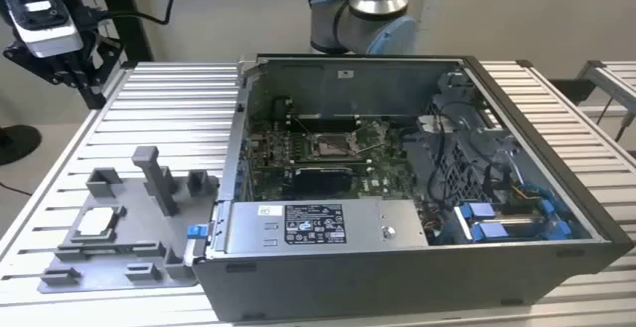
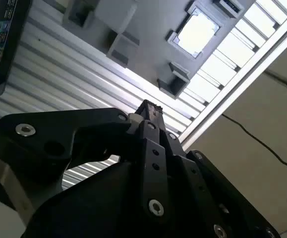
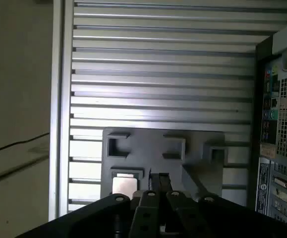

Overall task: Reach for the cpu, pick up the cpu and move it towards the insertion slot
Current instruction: 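Reach for the cpu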

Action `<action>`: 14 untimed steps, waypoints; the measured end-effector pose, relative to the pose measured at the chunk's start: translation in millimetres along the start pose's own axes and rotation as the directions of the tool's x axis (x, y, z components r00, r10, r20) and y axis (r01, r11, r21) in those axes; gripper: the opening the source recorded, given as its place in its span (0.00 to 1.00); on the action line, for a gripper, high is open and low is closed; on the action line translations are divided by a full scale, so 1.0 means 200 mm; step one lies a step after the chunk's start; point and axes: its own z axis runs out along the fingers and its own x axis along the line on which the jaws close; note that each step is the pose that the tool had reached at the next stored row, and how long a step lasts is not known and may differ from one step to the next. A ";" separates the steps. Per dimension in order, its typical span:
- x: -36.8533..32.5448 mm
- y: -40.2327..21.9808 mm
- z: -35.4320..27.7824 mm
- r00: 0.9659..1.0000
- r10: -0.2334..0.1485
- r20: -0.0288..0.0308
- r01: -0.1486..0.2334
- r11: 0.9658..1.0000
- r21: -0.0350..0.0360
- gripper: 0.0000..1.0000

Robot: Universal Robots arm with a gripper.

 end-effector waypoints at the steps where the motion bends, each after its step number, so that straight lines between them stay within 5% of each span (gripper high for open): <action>1: 0.000 0.000 0.000 1.000 0.000 0.000 0.000 1.000 0.000 0.00; 14: 0.019 0.000 0.000 1.000 0.001 0.000 -0.001 1.000 0.000 0.00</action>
